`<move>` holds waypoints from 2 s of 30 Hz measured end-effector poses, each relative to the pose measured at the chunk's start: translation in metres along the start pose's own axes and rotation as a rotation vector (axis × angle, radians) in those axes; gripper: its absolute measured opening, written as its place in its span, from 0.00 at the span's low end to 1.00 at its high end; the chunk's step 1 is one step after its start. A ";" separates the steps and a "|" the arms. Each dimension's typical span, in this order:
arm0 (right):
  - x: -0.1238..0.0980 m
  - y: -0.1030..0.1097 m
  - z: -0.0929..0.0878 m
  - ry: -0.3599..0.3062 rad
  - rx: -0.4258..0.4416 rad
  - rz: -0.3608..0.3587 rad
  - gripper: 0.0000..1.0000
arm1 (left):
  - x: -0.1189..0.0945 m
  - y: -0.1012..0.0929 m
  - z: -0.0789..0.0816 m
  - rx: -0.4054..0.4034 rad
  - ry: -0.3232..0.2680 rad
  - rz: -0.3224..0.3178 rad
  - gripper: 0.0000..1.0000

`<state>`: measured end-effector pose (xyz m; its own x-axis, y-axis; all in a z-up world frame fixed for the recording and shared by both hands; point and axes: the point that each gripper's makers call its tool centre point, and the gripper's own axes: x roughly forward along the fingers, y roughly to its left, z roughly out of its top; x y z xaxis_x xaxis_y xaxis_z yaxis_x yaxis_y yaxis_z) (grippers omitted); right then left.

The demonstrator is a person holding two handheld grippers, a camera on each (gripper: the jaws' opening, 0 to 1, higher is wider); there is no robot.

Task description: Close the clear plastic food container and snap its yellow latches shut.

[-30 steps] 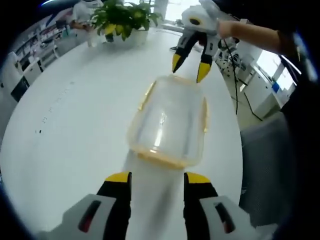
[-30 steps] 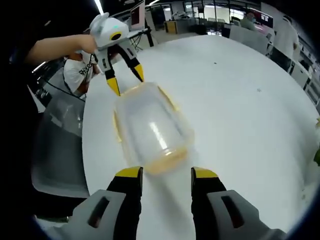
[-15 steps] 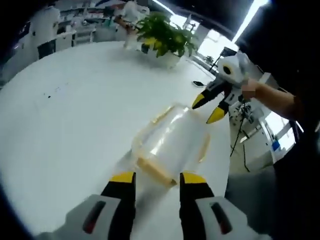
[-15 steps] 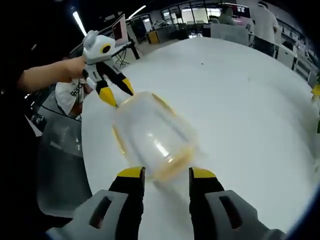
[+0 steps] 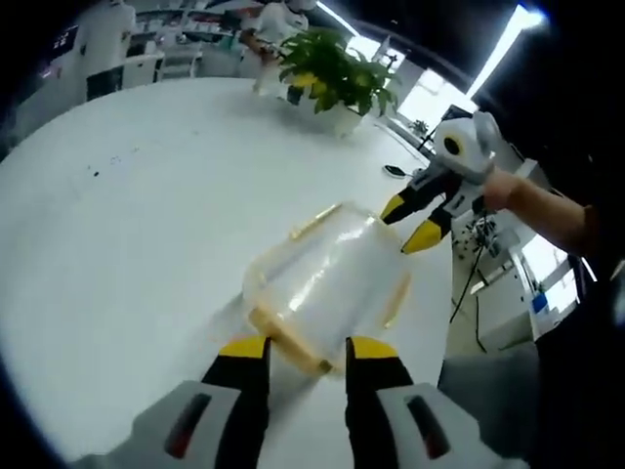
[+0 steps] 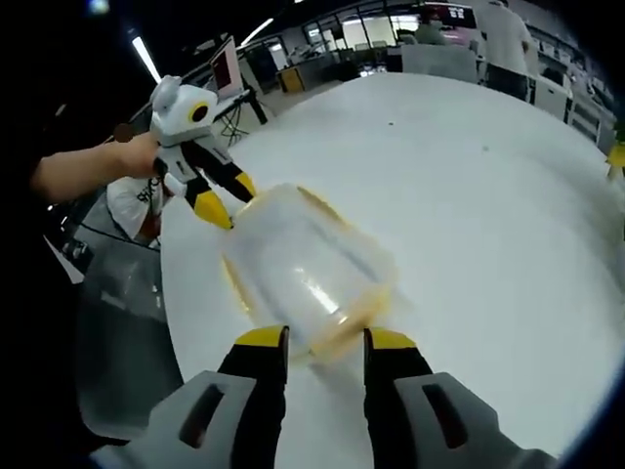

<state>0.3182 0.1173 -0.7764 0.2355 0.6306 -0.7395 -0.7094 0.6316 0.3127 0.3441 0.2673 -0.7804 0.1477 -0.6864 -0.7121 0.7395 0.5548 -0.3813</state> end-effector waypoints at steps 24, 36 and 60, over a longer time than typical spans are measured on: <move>0.004 0.001 0.000 0.008 0.049 0.057 0.24 | -0.002 -0.002 -0.006 -0.120 -0.012 0.028 0.19; 0.006 0.004 -0.002 0.045 0.027 0.000 0.26 | 0.002 -0.003 -0.003 -0.161 -0.047 0.046 0.22; 0.006 0.006 0.019 0.135 -0.473 -0.117 0.34 | -0.001 -0.020 0.031 0.495 -0.019 0.205 0.29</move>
<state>0.3274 0.1335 -0.7679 0.2659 0.4841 -0.8336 -0.9141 0.4012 -0.0586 0.3490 0.2422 -0.7540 0.3306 -0.5982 -0.7299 0.9147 0.3935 0.0918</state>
